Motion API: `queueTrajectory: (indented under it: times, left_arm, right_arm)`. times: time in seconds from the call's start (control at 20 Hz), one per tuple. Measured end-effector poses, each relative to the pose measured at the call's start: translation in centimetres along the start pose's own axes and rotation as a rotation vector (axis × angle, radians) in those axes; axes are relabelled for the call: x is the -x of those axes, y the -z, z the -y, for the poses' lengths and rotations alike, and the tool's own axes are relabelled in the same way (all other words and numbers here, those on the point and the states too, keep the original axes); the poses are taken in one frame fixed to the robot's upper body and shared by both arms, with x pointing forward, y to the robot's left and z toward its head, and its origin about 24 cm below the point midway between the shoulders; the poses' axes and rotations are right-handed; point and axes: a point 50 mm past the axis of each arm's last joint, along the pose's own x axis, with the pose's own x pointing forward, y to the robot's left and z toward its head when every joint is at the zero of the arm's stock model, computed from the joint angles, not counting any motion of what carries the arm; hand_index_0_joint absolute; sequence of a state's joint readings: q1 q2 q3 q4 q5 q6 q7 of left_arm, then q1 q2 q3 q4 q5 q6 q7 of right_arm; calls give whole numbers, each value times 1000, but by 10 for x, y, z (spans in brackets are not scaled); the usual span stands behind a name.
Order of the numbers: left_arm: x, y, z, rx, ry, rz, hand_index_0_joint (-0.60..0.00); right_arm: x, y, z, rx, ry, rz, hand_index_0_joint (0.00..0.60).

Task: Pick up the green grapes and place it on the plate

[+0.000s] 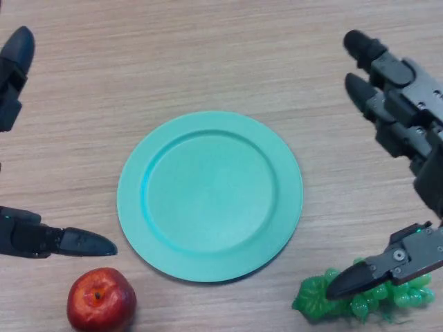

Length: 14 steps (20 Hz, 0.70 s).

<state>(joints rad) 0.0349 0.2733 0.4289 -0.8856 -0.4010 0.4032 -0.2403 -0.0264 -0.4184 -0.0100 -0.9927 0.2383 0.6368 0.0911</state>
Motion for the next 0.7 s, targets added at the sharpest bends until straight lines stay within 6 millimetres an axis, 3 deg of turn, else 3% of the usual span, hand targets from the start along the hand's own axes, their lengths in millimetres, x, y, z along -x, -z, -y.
queueTrajectory:
  times: [0.15, 0.55, 0.7]
  left_arm:
    - [-1, 1, 1, 5, 4, -5, 0]
    - [2, 32, -11, -24, -43, -72, 0]
    - [0, 36, -8, -46, -25, -69, 0]
  right_arm:
    - [0, 0, 1, -1, 1, 1, 0]
    - [1, 1, 1, -6, 5, 23, 0]
    - [6, 25, 5, 101, 47, -43, 0]
